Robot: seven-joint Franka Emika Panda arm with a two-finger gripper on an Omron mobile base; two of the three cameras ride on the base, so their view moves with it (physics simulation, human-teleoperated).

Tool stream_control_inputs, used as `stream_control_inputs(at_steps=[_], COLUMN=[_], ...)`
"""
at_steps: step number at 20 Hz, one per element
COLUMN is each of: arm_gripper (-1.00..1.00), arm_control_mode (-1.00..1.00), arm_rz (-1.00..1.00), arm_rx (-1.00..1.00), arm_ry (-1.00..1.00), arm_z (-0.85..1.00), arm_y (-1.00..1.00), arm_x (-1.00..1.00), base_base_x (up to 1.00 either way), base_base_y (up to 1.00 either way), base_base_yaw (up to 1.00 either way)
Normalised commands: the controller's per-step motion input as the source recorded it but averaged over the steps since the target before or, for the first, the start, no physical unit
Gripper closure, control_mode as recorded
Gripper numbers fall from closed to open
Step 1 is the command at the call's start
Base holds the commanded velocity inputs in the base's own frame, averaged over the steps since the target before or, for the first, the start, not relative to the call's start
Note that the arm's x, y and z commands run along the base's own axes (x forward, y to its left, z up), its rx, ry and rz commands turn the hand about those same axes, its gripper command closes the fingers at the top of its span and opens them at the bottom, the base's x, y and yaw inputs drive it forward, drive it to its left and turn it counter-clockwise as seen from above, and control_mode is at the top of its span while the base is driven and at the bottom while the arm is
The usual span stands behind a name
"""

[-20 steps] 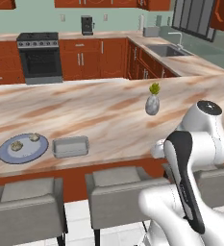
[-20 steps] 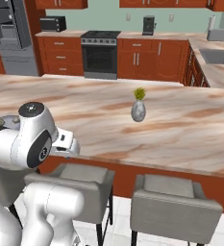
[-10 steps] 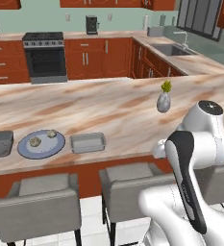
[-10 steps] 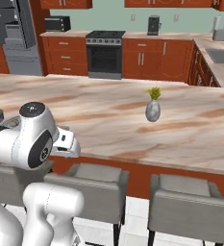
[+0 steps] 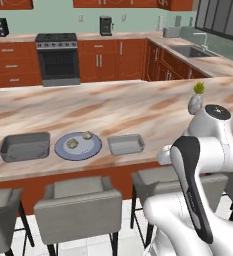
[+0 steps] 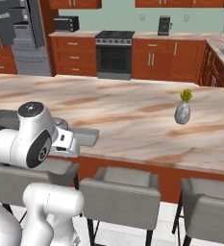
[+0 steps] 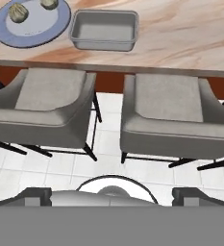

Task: Place two dumplings into each of the tupperware containers and then place the containers in the fridge.

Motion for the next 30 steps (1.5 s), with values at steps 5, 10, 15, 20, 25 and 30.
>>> stream_control_inputs(at_steps=[5, 10, 15, 20, 25, 30], arm_gripper=[-1.00, -1.00, -1.00, -1.00, -1.00, -1.00], arm_control_mode=[1.00, 1.00, 1.00, 1.00, 1.00, 1.00], arm_rz=[0.00, 0.00, 0.00, 0.00, 0.00, 0.00], arm_rx=[0.00, 0.00, 0.00, 0.00, 0.00, 0.00], arm_ry=[0.00, 0.00, 0.00, 0.00, 0.00, 0.00], arm_z=[0.00, 0.00, 0.00, 0.00, 0.00, 0.00], arm_y=[0.00, 0.00, 0.00, 0.00, 0.00, 0.00], arm_x=[0.00, 0.00, 0.00, 0.00, 0.00, 0.00], base_base_x=[-0.23, -0.17, -0.02, 0.00, 0.01, 0.14], base_base_y=[0.49, 0.55, 0.62, 0.60, 0.42, 0.28], base_base_yaw=[0.00, 0.00, 0.00, 0.00, 0.00, 0.00])
